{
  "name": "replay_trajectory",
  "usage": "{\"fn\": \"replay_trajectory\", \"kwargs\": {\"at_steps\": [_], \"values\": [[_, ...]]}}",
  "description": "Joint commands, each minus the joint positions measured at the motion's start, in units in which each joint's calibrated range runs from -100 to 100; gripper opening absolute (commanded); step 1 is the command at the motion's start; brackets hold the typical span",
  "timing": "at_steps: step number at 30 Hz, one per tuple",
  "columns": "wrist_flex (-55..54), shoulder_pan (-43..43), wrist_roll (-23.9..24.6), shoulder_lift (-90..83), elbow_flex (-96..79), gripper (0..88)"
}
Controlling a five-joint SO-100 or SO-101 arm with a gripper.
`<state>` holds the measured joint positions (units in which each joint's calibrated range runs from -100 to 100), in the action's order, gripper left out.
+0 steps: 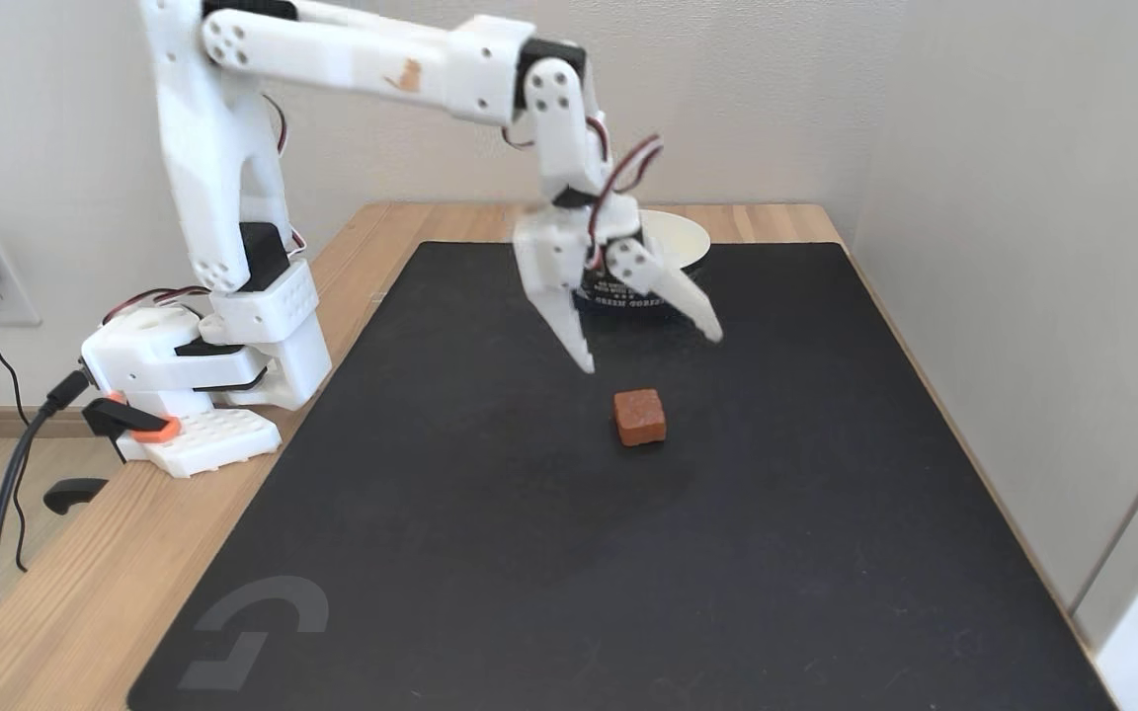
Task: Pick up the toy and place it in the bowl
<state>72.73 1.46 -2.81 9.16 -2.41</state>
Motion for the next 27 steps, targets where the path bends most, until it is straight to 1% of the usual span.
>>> {"fn": "replay_trajectory", "kwargs": {"at_steps": [1,6,13,17,18,19,23,27], "values": [[0.09,0.51,-0.27,8.56,6.42,40.0],[-0.25,0.51,-0.27,14.98,7.05,40.0],[-1.44,0.59,-0.27,17.31,7.05,39.6],[-1.6,2.43,-0.22,17.14,7.14,18.7],[-2.28,2.77,-0.22,17.14,7.14,12.4],[-3.38,3.1,-0.22,17.31,7.14,2.0],[-3.72,4.69,-0.22,17.31,7.05,2.3],[-4.4,3.94,-0.12,16.48,7.32,2.2]]}}
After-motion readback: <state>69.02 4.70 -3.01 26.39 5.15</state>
